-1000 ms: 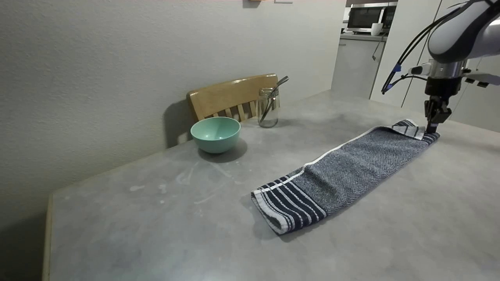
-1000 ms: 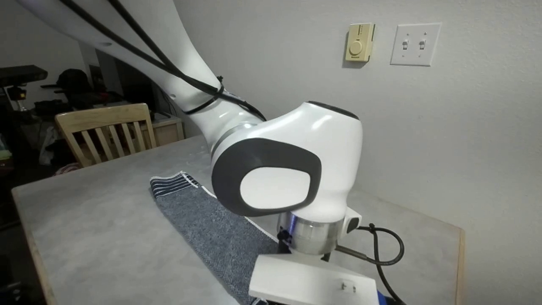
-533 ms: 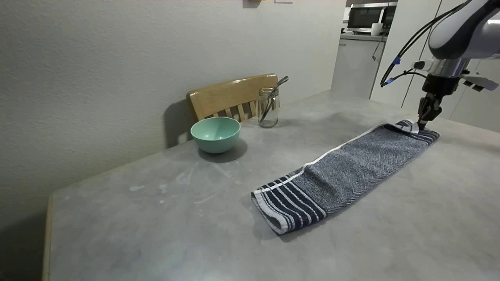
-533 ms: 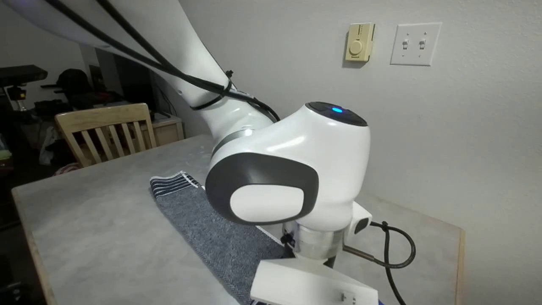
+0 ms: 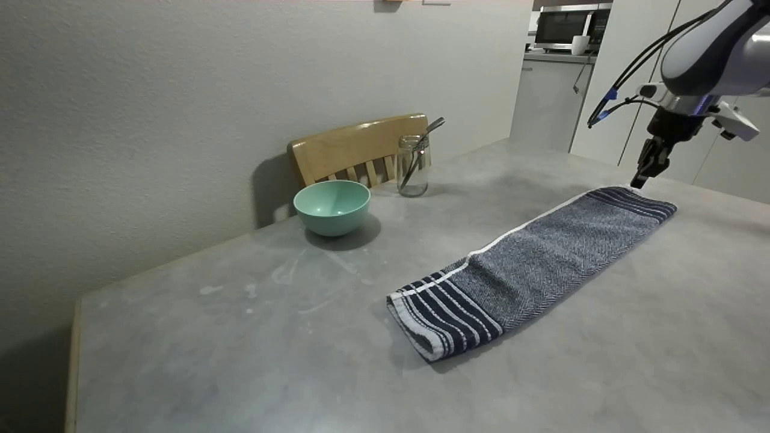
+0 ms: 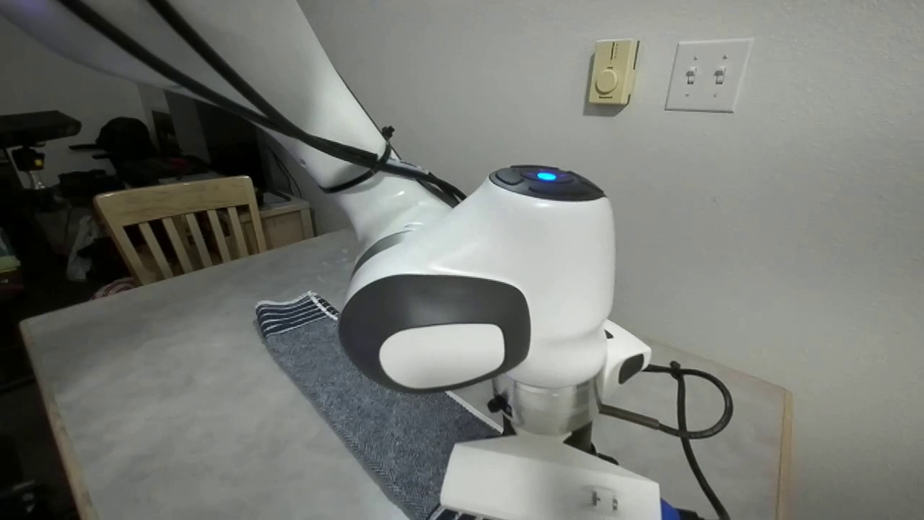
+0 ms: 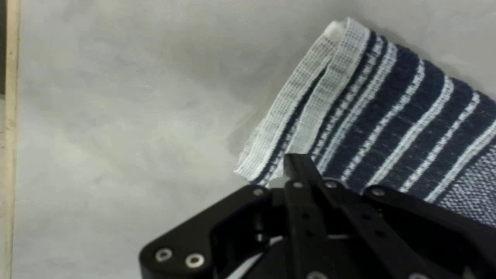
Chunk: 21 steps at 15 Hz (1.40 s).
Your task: Unfold the towel once
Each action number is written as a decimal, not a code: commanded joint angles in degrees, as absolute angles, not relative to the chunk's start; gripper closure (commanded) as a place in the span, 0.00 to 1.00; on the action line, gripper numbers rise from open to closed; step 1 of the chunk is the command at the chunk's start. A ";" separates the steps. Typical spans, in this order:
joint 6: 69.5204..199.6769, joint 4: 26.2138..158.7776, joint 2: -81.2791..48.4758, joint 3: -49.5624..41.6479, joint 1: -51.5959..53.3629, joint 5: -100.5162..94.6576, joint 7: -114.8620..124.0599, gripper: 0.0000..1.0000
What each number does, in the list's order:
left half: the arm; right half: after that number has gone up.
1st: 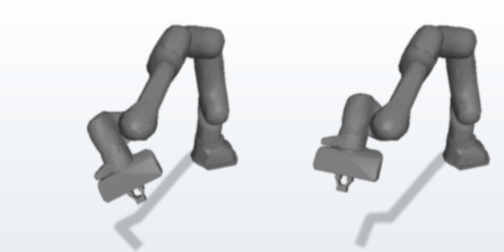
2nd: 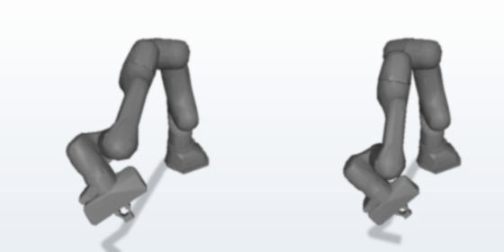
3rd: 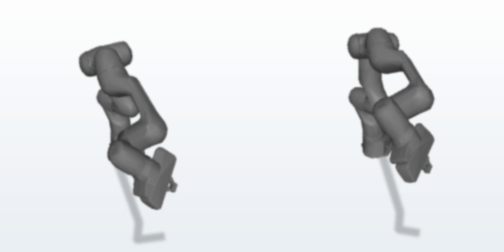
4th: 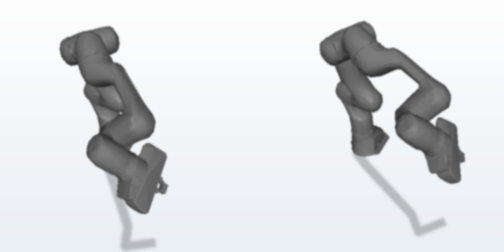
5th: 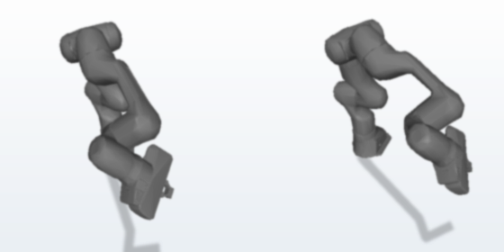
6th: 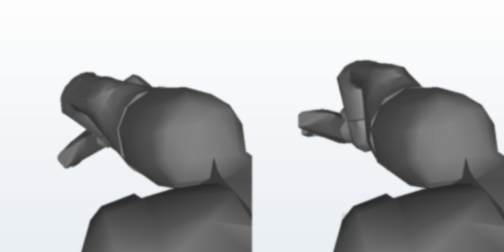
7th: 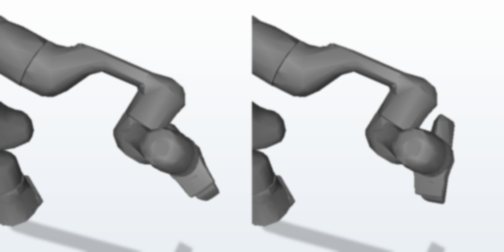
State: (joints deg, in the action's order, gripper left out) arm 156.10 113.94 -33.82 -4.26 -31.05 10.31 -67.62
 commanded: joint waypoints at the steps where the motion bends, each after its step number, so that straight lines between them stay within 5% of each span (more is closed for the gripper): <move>1: 161.95 116.89 -31.97 -4.83 -30.51 8.31 -64.31 1.00; 3: 159.22 117.75 -30.06 -2.81 -31.91 7.95 -65.35 1.00; 5: 156.69 119.29 -27.74 -1.26 -32.35 7.87 -67.21 0.73; 15: 152.88 131.14 -14.96 -6.53 -15.93 0.58 -45.17 0.05; 21: 146.57 133.91 -10.78 -4.42 -4.99 -5.43 -20.41 0.00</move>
State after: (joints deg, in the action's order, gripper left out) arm 149.98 131.76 -13.94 -6.46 -7.03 -4.33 -26.54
